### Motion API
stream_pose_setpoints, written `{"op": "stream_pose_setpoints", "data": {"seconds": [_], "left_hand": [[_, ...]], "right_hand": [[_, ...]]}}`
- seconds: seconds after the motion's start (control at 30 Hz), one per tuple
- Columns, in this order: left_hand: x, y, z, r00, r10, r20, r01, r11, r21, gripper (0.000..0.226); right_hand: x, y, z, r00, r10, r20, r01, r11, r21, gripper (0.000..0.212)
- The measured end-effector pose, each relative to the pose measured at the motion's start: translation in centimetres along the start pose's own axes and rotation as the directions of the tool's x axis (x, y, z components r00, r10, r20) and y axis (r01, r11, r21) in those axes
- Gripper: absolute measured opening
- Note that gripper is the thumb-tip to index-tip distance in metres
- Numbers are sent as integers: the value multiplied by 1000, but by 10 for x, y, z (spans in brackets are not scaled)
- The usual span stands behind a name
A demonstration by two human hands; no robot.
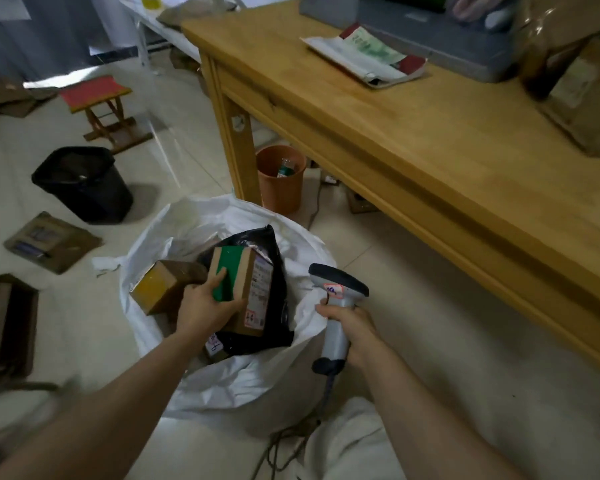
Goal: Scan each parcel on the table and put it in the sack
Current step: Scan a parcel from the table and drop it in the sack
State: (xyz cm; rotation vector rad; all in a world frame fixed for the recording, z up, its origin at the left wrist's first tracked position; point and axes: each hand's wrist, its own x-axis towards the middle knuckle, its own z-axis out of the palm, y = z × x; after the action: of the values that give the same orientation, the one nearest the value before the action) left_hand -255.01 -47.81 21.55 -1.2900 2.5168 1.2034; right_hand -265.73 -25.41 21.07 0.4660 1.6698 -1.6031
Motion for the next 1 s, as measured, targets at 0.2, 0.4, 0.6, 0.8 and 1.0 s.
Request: {"op": "stream_pose_setpoints", "data": {"seconds": [0.2,0.4,0.6,0.8,1.0], "left_hand": [[18,-4,17,998,-54,26,54,998,23,86],[22,1,21,998,-62,15,62,998,-2,84],[15,29,22,994,-110,20,96,933,347,89],[1,55,39,907,-72,416,-25,975,223,40],[-30,1,17,813,-304,-496,354,935,6,58]], "right_hand": [[35,2,8,996,69,62,-70,998,2,49],[33,0,5,996,56,64,-60,996,66,53],[-43,-59,9,954,-293,60,287,953,98,30],[-115,-100,-6,832,-531,160,503,844,184,28],[-109,-68,-6,933,-354,65,345,931,116,27]]}}
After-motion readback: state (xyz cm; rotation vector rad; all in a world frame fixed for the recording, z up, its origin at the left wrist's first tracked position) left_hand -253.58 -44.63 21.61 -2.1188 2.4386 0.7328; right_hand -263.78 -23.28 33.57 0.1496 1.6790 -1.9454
